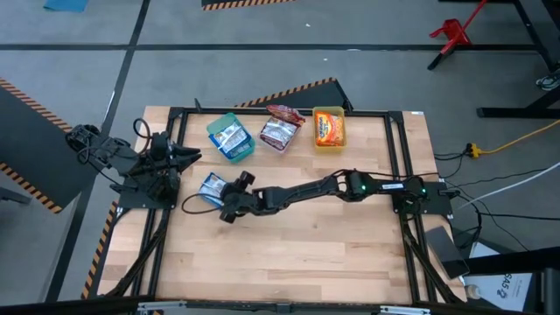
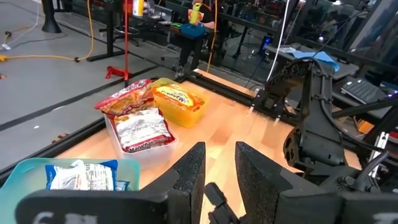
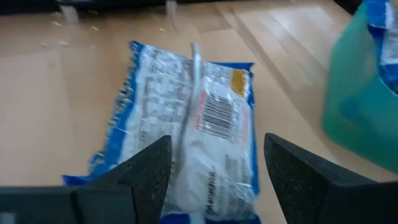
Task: Sort Maruchan noodles
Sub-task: Put the blue noodle pack into the blue bin
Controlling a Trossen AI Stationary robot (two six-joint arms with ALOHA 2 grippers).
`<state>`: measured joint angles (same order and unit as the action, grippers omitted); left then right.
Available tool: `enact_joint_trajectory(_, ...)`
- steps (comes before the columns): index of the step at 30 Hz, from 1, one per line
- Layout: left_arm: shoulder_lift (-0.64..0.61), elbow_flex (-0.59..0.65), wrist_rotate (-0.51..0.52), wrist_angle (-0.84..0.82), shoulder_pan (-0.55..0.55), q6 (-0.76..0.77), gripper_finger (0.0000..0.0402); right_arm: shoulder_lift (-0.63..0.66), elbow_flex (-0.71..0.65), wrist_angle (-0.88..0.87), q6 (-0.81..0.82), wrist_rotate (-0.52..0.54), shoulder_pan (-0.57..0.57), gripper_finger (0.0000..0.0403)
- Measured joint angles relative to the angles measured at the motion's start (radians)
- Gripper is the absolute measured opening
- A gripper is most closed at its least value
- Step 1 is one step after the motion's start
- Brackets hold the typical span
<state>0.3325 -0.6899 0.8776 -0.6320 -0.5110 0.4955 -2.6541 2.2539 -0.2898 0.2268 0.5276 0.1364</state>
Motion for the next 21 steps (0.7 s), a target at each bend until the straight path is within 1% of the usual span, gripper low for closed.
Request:
enact_joint_trajectory(4,0.000,0.000,0.000,-0.014,0.000,0.000,0.0082,0.000,-0.002,-0.026,0.001,0.030,-0.002,0.0240)
enact_joint_trajectory(9,0.000,0.000,0.000,-0.014,0.000,0.000,0.0082,0.005,-0.044,0.004,0.014,0.012,-0.011,0.0240)
enact_joint_trajectory(13,0.000,0.000,0.001,-0.014,0.000,0.000,0.0082,0.010,-0.077,0.019,0.063,0.005,-0.013,0.0237)
enact_joint_trajectory(15,0.000,0.000,0.000,-0.014,0.000,0.000,0.0082,0.010,-0.081,0.019,0.067,0.005,-0.013,0.0225)
enact_joint_trajectory(17,0.000,0.000,0.001,-0.014,0.000,0.000,0.0082,0.010,-0.081,0.016,0.067,0.005,-0.013,0.0202)
enact_joint_trajectory(21,0.000,0.000,0.001,-0.013,0.000,0.000,0.0082,0.010,-0.082,0.009,0.065,-0.005,-0.014,0.0141)
